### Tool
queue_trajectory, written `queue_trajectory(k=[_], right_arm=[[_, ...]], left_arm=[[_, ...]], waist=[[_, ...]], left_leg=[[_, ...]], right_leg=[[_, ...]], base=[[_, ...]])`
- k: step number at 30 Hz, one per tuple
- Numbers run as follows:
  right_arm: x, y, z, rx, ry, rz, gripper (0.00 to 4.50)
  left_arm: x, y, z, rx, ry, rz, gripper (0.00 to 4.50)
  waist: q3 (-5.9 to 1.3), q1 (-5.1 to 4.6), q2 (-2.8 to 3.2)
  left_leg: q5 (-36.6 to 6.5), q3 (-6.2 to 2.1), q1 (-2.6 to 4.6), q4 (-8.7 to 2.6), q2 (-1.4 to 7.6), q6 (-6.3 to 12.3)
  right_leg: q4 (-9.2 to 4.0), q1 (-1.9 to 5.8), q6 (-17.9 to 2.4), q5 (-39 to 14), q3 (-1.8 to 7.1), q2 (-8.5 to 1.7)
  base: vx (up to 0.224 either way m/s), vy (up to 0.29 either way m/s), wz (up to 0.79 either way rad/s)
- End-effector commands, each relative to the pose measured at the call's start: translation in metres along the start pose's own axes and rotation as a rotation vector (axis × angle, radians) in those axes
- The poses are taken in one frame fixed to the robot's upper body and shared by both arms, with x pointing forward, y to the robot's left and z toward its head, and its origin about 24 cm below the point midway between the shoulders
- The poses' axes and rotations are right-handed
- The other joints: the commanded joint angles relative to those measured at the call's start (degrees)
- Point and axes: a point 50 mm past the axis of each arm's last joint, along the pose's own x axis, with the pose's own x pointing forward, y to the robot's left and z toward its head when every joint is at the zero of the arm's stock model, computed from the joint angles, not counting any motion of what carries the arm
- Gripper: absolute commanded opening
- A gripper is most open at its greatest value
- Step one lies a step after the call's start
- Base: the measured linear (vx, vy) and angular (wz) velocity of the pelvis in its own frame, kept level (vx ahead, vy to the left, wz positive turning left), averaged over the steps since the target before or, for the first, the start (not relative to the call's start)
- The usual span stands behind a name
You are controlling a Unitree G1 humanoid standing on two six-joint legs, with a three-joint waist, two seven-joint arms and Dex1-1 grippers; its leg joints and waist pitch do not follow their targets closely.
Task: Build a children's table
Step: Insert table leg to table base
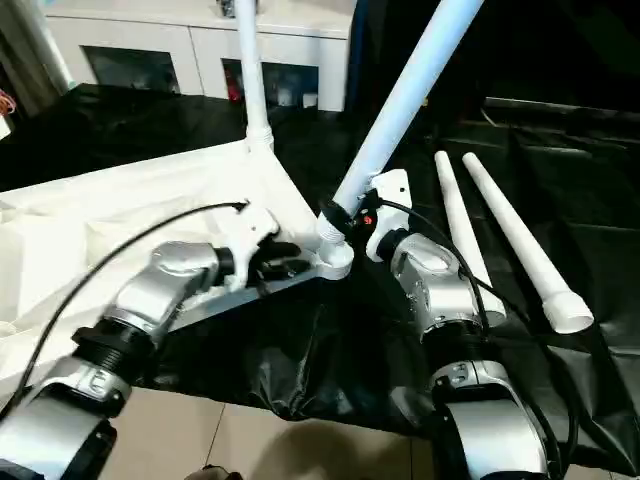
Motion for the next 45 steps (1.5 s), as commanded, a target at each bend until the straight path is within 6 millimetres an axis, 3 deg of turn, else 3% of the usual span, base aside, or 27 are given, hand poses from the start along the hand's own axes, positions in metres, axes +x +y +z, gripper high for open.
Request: queue_trajectory(k=[1, 5, 6, 9, 23, 30, 36, 38, 41, 45], right_arm=[[-0.003, -0.002, 0.005, -0.024, -0.01, -0.001, 1.88], [-0.003, -0.002, 0.005, -0.026, -0.003, 0.001, 1.88], [-0.003, -0.002, 0.004, -0.027, -0.001, 0.002, 1.88], [-0.003, -0.002, 0.004, -0.027, 0.0, 0.003, 1.88], [-0.003, 0.001, 0.003, -0.031, 0.018, 0.031, 1.88], [-0.003, 0.001, 0.003, -0.038, 0.04, 0.063, 1.88], [-0.007, 0.003, -0.001, -0.048, 0.13, 0.15, 1.88], [-0.015, 0.003, -0.007, -0.054, 0.239, 0.248, 1.88], [-0.02, 0.004, -0.009, -0.043, 0.283, 0.293, 1.88], [-0.026, 0.005, -0.01, -0.028, 0.328, 0.345, 1.88]], left_arm=[[0.0, -0.002, -0.005, 0.003, 0.028, 0.005, 1.76], [-0.004, 0.0, -0.01, 0.021, 0.071, 0.005, 1.76], [-0.005, 0.0, -0.012, 0.026, 0.081, 0.011, 1.39], [-0.006, 0.001, -0.013, 0.032, 0.089, 0.018, 1.36], [-0.018, 0.007, -0.021, 0.045, 0.168, 0.02, 0.08], [-0.023, 0.004, -0.025, 0.053, 0.198, -0.033, 0.04], [-0.028, 0.0, -0.024, 0.1, 0.163, -0.108, 0.0], [-0.033, -0.008, -0.024, 0.149, 0.135, -0.193, 0.0], [-0.035, -0.008, -0.026, 0.156, 0.139, -0.196, 0.0], [-0.037, -0.006, -0.029, 0.164, 0.147, -0.184, 0.0]], waist=[[-4.64, -0.19, -0.03], [-4.75, -0.52, -0.11], [-4.75, -0.59, 0.05], [-4.7, -0.66, 0.04], [-4.64, -0.68, -0.17], [-4.76, -1.24, -0.19], [-4.61, -1.24, -0.18], [-4.61, -1.1, -0.28], [-4.42, -0.86, -0.16], [-4.29, -0.66, -0.33]], left_leg=[[-11.55, -0.43, 1.22, -3.68, 1.96, 2.28], [-10.75, -0.45, 1.12, -3.59, 1.88, 2.61], [-10.58, -0.47, 1.16, -3.58, 1.9, 2.78], [-11.12, -0.46, 1.19, -3.63, 1.92, 2.62], [-11.09, -0.44, 1.17, -3.66, 1.88, 2.27], [-9.6, -0.43, 1.0, -3.5, 1.8, 3.1], [-10.61, -0.51, 1.11, -3.58, 1.87, 3.06], [-10.59, -0.55, 1.08, -3.59, 1.88, 3.02], [-11.72, -0.3, 1.36, -3.61, 2.07, 2.73], [-13.37, -0.44, 1.49, -3.81, 2.11, 1.72]], right_leg=[[-4.11, 3.33, -13.01, -9.0, 2.63, -4.53], [-3.96, 3.42, -13.02, -7.64, 2.63, -4.46], [-3.96, 3.36, -13.13, -7.52, 2.6, -4.42], [-4.06, 3.33, -13.11, -8.21, 2.58, -4.44], [-4.04, 3.33, -12.93, -9.18, 2.61, -4.49], [-3.69, 3.49, -13.94, -6.08, 2.57, -4.39], [-3.96, 3.47, -13.59, -8.61, 2.53, -4.38], [-3.94, 3.59, -13.35, -8.83, 2.51, -4.31], [-4.07, 3.15, -13.07, -10.11, 2.62, -4.27], [-4.38, 3.15, -11.68, -14.02, 2.68, -4.47]], base=[[0.0, 0.0, 0.0], [0.0, 0.0, 0.0], [0.0, 0.0, 0.0], [0.0, 0.0, 0.0], [0.0, 0.0, 0.0], [0.0, 0.0, 0.0], [0.0, 0.0, 0.0], [0.0, 0.0, 0.0], [0.0, 0.0, 0.0], [0.0, 0.0, 0.0]])
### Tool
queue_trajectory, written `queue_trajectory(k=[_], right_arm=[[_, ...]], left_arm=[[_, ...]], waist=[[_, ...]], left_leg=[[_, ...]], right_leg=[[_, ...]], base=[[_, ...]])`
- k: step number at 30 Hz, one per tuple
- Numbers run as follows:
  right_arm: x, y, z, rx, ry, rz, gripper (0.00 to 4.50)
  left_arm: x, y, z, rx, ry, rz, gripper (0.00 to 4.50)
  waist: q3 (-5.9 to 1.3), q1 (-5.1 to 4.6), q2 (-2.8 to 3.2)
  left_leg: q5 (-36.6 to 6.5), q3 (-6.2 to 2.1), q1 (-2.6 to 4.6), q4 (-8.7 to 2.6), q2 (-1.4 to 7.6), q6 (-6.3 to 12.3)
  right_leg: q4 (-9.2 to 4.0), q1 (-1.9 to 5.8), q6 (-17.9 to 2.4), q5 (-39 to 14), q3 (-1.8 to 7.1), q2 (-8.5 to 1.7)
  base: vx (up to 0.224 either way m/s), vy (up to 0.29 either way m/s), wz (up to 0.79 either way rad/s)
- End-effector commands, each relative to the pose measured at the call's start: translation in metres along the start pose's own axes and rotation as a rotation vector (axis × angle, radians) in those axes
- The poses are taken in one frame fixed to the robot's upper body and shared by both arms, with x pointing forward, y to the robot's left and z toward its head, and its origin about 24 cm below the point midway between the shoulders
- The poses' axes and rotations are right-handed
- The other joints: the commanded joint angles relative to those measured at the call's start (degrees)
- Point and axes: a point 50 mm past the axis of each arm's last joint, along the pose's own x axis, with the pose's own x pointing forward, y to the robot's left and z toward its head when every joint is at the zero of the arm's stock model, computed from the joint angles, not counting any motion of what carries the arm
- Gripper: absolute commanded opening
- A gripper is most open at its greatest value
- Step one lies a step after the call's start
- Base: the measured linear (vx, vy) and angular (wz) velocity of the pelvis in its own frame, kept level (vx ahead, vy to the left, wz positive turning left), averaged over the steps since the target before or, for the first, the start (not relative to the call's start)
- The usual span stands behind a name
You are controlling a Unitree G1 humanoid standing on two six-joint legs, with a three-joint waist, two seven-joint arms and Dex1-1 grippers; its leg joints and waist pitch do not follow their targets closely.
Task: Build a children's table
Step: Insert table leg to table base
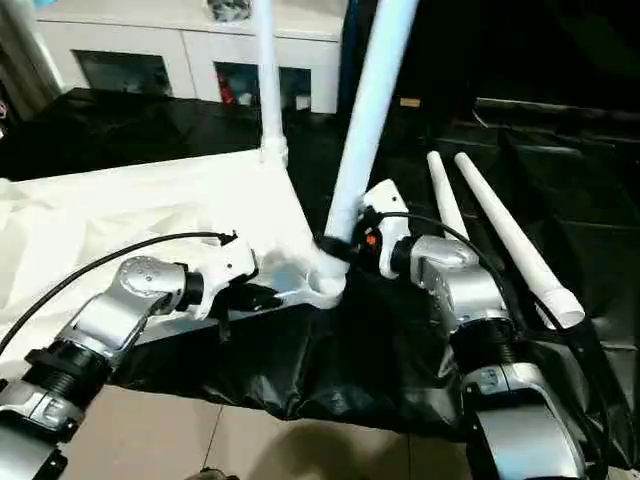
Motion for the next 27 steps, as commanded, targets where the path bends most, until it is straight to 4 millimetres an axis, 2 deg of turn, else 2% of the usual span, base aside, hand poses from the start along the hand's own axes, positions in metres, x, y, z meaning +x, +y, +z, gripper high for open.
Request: queue_trajectory(k=[1, 6, 11, 24, 25, 27], right_arm=[[-0.002, 0.003, -0.013, 0.032, 0.062, 0.028, 1.88], [-0.004, 0.006, -0.009, 0.046, 0.068, 0.06, 1.88], [-0.002, 0.01, -0.009, 0.049, 0.07, 0.066, 1.88], [0.0, 0.016, -0.015, 0.098, 0.057, 0.067, 1.88], [0.0, 0.016, -0.016, 0.095, 0.061, 0.063, 1.88], [-0.001, 0.016, -0.018, 0.092, 0.065, 0.052, 1.88]], left_arm=[[0.0, -0.001, 0.003, 0.037, -0.007, -0.009, 0.0], [-0.002, 0.002, 0.0, 0.045, 0.007, 0.015, 0.0], [-0.002, 0.003, 0.001, 0.05, 0.003, 0.02, 0.0], [0.0, 0.005, 0.003, 0.057, -0.001, 0.023, 0.0], [0.0, 0.005, 0.003, 0.057, 0.0, 0.022, 0.0], [0.0, 0.005, 0.003, 0.059, 0.0, 0.02, 0.0]], waist=[[-4.3, 0.11, -0.43], [-4.45, 0.41, -0.42], [-4.41, 0.51, -0.4], [-4.48, 0.69, -0.14], [-4.52, 0.75, 0.08], [-4.51, 0.77, 0.0]], left_leg=[[-13.11, -0.45, 1.18, -3.82, 2.04, 1.56], [-11.36, -0.42, 1.09, -3.68, 1.98, 1.84], [-12.28, -0.48, 1.22, -3.78, 2.03, 1.24], [-12.45, -0.51, 1.23, -3.75, 1.99, 0.84], [-12.34, -0.56, 1.25, -3.75, 2.01, 0.82], [-12.39, -0.52, 1.26, -3.75, 2.0, 0.78]], right_leg=[[-4.4, 2.94, -11.57, -14.12, 2.66, -4.47], [-4.17, 2.92, -11.59, -12.04, 2.68, -4.41], [-4.32, 2.81, -11.01, -13.81, 2.68, -4.49], [-4.29, 2.86, -11.24, -12.65, 2.72, -4.48], [-4.21, 2.88, -11.24, -12.44, 2.7, -4.48], [-4.27, 2.83, -11.29, -12.11, 2.7, -4.45]], base=[[0.0, 0.0, 0.0], [0.0, 0.0, 0.0], [0.0, 0.0, 0.0], [0.0, 0.0, 0.0], [0.0, 0.0, 0.0], [0.0, 0.0, 0.0]])
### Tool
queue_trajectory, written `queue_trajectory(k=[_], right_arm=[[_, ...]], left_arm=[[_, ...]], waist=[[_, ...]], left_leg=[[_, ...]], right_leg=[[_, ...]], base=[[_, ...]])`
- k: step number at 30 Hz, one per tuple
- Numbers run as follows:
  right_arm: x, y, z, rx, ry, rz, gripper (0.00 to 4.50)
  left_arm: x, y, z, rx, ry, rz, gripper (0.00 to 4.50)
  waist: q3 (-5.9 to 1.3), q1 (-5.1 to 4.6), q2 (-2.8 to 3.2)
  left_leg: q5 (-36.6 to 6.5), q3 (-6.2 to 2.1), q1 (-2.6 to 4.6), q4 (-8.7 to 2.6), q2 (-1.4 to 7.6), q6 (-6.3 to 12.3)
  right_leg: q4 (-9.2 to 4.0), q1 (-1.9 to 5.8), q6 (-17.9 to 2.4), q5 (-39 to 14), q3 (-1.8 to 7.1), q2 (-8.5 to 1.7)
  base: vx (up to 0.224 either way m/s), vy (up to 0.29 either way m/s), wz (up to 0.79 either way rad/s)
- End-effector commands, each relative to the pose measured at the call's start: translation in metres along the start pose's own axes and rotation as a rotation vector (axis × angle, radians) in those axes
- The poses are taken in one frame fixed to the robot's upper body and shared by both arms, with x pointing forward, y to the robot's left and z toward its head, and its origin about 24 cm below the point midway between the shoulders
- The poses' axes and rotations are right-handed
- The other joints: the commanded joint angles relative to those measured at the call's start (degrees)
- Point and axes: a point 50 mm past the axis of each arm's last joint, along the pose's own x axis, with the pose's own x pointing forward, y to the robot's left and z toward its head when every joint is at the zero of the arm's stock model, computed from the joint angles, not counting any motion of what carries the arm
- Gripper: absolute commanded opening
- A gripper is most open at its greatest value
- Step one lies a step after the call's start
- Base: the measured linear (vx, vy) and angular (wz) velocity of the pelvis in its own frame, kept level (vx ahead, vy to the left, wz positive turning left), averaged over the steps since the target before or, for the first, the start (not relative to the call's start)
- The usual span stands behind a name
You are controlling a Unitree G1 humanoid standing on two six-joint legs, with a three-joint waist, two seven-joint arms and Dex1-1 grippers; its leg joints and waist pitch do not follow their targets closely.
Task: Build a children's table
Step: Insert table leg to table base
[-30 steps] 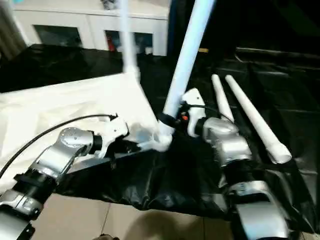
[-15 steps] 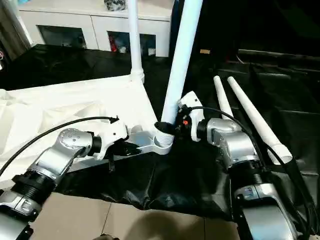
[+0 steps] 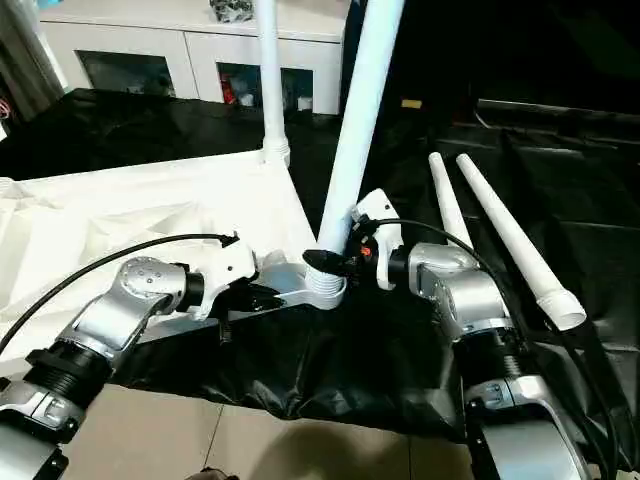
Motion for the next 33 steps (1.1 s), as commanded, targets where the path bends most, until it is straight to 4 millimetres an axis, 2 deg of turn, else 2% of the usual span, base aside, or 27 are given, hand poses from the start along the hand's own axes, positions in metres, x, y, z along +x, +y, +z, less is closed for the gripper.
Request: queue_trajectory(k=[1, 16, 18, 20, 21, 27, 29, 31, 33], right_arm=[[0.0, 0.001, -0.013, 0.031, 0.046, -0.011, 1.88], [-0.006, -0.011, -0.025, 0.081, -0.042, -0.154, 1.88], [-0.007, -0.01, -0.028, 0.087, -0.051, -0.165, 1.88], [-0.009, -0.01, -0.03, 0.102, -0.073, -0.187, 1.88], [-0.01, -0.009, -0.033, 0.112, -0.09, -0.206, 1.88], [-0.015, -0.004, -0.046, 0.128, -0.124, -0.286, 1.88], [-0.015, -0.003, -0.047, 0.116, -0.119, -0.289, 1.88], [-0.013, 0.001, -0.046, 0.085, -0.106, -0.283, 1.88], [-0.009, 0.007, -0.043, 0.036, -0.087, -0.265, 1.88]], left_arm=[[-0.001, 0.005, 0.004, 0.026, 0.009, 0.019, 0.0], [0.0, 0.006, 0.005, 0.033, 0.004, 0.016, 0.0], [0.0, 0.007, 0.004, 0.035, 0.006, 0.023, 0.0], [0.0, 0.008, 0.004, 0.035, 0.006, 0.033, 0.0], [0.0, 0.008, 0.004, 0.034, 0.004, 0.04, 0.0], [0.001, 0.009, 0.005, 0.034, 0.0, 0.05, 0.0], [0.001, 0.009, 0.005, 0.035, 0.001, 0.05, 0.0], [0.002, 0.009, 0.005, 0.038, 0.002, 0.048, 0.0], [0.003, 0.009, 0.005, 0.045, 0.007, 0.044, 0.0]], waist=[[-4.47, -0.05, -0.03], [-4.46, -0.25, 0.14], [-4.38, -0.24, 0.17], [-4.4, -0.22, -0.23], [-4.47, -0.1, -0.05], [-4.34, -0.1, 0.03], [-4.34, -0.14, 0.0], [-4.35, -0.13, 0.3], [-4.33, -0.15, 0.3]], left_leg=[[-12.56, -0.52, 1.23, -3.75, 1.97, 0.75], [-13.62, -0.58, 1.33, -3.78, 1.97, 0.43], [-14.24, -0.57, 1.42, -3.84, 1.98, 0.42], [-14.19, -0.53, 1.41, -3.85, 1.97, 0.47], [-13.71, -0.6, 1.39, -3.86, 2.01, 0.5], [-14.72, -0.6, 1.45, -4.02, 1.98, 0.26], [-14.72, -0.66, 1.38, -4.09, 1.97, 0.23], [-15.26, -0.72, 1.49, -4.11, 2.0, 0.08], [-15.0, -0.74, 1.3, -4.17, 1.94, 0.01]], right_leg=[[-4.32, 2.81, -11.27, -12.34, 2.65, -4.44], [-4.5, 2.83, -11.26, -13.49, 2.63, -4.48], [-4.63, 2.7, -11.11, -14.24, 2.65, -4.47], [-4.65, 2.77, -10.91, -14.58, 2.69, -4.51], [-4.54, 2.81, -10.87, -14.45, 2.7, -4.61], [-4.94, 2.62, -9.91, -16.35, 2.72, -4.6], [-4.86, 2.66, -9.83, -16.35, 2.71, -4.57], [-4.92, 2.59, -9.66, -16.53, 2.71, -4.56], [-4.83, 2.66, -9.51, -16.06, 2.69, -4.48]], base=[[0.0, 0.0, 0.0], [0.0, 0.0, 0.0], [0.0, 0.0, 0.0], [0.0, 0.0, 0.0], [0.0, 0.0, 0.0], [0.0, 0.0, 0.0], [0.0, 0.0, 0.0], [0.0, 0.0, 0.0], [0.0, 0.0, 0.0]])
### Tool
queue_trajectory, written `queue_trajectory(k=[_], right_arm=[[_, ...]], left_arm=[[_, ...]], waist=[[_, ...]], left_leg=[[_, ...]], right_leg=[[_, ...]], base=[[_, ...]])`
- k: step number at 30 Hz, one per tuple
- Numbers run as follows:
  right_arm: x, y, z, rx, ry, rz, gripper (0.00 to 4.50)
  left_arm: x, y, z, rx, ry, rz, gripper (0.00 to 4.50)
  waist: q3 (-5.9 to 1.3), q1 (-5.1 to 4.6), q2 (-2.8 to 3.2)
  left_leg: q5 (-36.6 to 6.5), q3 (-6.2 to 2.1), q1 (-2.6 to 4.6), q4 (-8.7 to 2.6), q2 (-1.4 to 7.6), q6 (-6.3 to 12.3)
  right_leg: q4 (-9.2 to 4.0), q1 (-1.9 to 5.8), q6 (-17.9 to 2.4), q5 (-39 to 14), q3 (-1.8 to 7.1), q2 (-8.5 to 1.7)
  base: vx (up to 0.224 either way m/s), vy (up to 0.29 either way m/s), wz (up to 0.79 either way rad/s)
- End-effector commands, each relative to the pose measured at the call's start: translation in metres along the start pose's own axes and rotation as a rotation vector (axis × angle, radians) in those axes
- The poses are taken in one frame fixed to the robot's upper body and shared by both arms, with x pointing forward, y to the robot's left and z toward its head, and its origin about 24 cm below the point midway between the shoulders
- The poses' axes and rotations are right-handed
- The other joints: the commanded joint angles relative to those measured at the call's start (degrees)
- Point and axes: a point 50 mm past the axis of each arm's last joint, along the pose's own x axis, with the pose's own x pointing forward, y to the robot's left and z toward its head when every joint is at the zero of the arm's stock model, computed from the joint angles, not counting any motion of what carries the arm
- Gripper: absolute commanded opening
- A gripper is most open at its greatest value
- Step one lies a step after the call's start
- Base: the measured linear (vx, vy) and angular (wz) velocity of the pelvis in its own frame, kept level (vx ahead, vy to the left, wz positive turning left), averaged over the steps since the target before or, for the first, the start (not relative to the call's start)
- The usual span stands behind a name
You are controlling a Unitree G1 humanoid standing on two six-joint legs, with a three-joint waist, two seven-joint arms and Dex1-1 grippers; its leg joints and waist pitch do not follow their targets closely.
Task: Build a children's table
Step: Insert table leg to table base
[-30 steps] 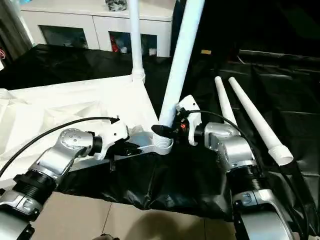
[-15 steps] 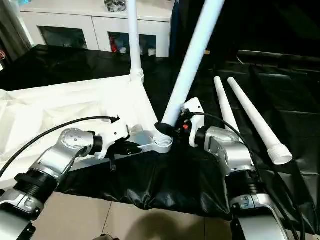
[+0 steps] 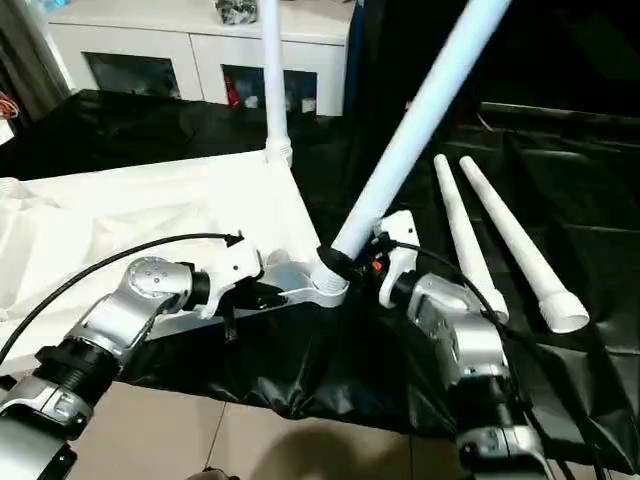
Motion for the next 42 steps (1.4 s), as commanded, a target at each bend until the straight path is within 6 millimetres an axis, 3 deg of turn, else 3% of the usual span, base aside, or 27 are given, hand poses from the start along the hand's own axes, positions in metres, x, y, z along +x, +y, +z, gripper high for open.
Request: queue_trajectory(k=[1, 5, 6, 7, 10, 11, 12, 20, 33, 42], right_arm=[[-0.005, -0.002, -0.015, -0.032, 0.101, -0.046, 1.88], [-0.002, 0.002, -0.015, -0.092, 0.141, -0.021, 1.88], [-0.001, 0.003, -0.015, -0.105, 0.157, -0.008, 1.88], [0.0, 0.005, -0.015, -0.114, 0.171, 0.005, 1.88], [0.0, 0.006, -0.016, -0.113, 0.182, 0.013, 1.88], [0.0, 0.006, -0.017, -0.114, 0.197, 0.024, 1.88], [0.0, 0.007, -0.018, -0.116, 0.214, 0.036, 1.88], [0.001, 0.009, -0.024, -0.113, 0.275, 0.102, 1.88], [0.007, 0.008, -0.025, -0.128, 0.339, 0.271, 1.88], [0.0, 0.018, -0.03, -0.174, 0.365, 0.443, 1.88]], left_arm=[[-0.003, 0.008, 0.005, 0.033, 0.012, 0.029, 0.0], [-0.003, 0.007, 0.004, 0.038, 0.02, 0.026, 0.0], [-0.003, 0.007, 0.004, 0.04, 0.022, 0.025, 0.0], [-0.003, 0.007, 0.003, 0.041, 0.025, 0.025, 0.0], [-0.003, 0.007, 0.003, 0.041, 0.025, 0.025, 0.0], [-0.003, 0.007, 0.003, 0.041, 0.025, 0.025, 0.0], [-0.003, 0.007, 0.003, 0.04, 0.025, 0.026, 0.0], [-0.003, 0.006, 0.002, 0.043, 0.023, 0.016, 0.0], [-0.009, 0.004, 0.006, 0.102, 0.045, -0.067, 0.0], [-0.018, 0.008, 0.013, 0.14, 0.048, -0.115, 0.0]], waist=[[-4.21, -0.26, 0.14], [-4.06, -0.38, 0.07], [-4.03, -0.44, -0.35], [-4.06, -0.35, -0.09], [-4.08, -0.41, -0.07], [-4.09, -0.46, -0.54], [-4.07, -0.34, -0.35], [-4.09, -0.38, -0.5], [-4.35, -0.33, -1.02], [-4.19, -0.07, -1.01]], left_leg=[[-15.08, -0.71, 1.25, -4.18, 1.93, 0.02], [-16.24, -0.7, 1.33, -4.17, 1.86, -0.18], [-16.28, -0.72, 1.3, -4.25, 1.93, -0.23], [-16.11, -0.74, 1.35, -4.23, 1.95, -0.2], [-16.24, -0.71, 1.34, -4.18, 1.94, -0.1], [-15.96, -0.67, 1.27, -4.21, 1.97, 0.05], [-15.33, -0.71, 1.25, -4.19, 1.99, 0.26], [-15.44, -0.66, 1.27, -4.17, 1.99, 0.26], [-16.24, -0.72, 1.39, -4.28, 2.19, 0.07], [-17.8, -0.78, 1.48, -4.46, 2.28, 0.06]], right_leg=[[-4.9, 2.5, -9.45, -16.21, 2.66, -4.44], [-5.18, 2.42, -8.89, -18.69, 2.72, -4.56], [-5.2, 2.43, -8.72, -19.09, 2.7, -4.49], [-5.09, 2.37, -8.83, -18.87, 2.75, -4.51], [-5.12, 2.4, -8.93, -18.41, 2.83, -4.56], [-5.11, 2.46, -8.99, -18.1, 2.81, -4.54], [-4.97, 2.45, -9.1, -17.72, 2.8, -4.57], [-4.96, 2.42, -9.24, -17.29, 2.82, -4.54], [-4.64, 2.48, -10.41, -14.92, 2.74, -4.55], [-4.9, 2.39, -9.98, -17.59, 2.78, -4.67]], base=[[0.0, 0.0, 0.0], [0.0, 0.0, 0.0], [0.0, 0.0, 0.0], [0.0, 0.0, 0.0], [0.0, 0.0, 0.0], [0.0, 0.0, 0.0], [0.0, 0.0, 0.0], [0.0, 0.0, 0.0], [0.0, 0.0, 0.0], [0.0, 0.0, 0.0]])
